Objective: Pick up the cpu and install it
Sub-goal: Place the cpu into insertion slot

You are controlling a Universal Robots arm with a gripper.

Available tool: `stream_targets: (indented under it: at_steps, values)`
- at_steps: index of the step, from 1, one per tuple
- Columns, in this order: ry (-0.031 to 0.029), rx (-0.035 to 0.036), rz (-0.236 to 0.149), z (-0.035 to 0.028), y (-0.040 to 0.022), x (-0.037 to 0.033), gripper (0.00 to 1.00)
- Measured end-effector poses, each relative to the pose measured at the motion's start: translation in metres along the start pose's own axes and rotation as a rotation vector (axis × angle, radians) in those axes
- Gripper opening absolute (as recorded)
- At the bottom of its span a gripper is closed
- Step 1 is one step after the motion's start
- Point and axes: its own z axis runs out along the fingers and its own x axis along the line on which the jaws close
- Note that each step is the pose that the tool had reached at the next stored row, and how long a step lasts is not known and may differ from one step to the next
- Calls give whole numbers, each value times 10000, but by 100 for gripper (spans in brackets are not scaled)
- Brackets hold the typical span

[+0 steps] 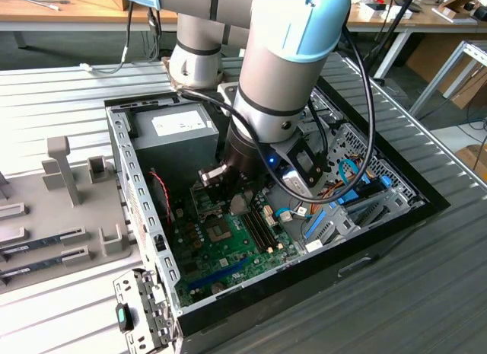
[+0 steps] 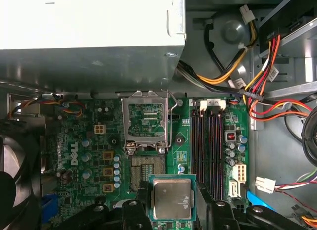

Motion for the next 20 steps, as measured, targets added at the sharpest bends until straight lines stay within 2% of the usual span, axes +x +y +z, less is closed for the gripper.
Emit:
stream_targets:
  at_steps: [1, 2, 4, 7, 9, 12, 20]
  values:
    - [0, 10, -1, 2, 0, 0, 47]
    - [2, 115, -2, 8, 0, 1, 47]
    - [3, 183, -4, 16, 0, 1, 47]
    - [3, 177, -1, 29, -1, 11, 47]
    - [3, 175, -14, 58, -1, 58, 47]
    - [3, 175, -18, 135, -2, 105, 47]
    - [3, 175, -18, 317, 12, 158, 47]
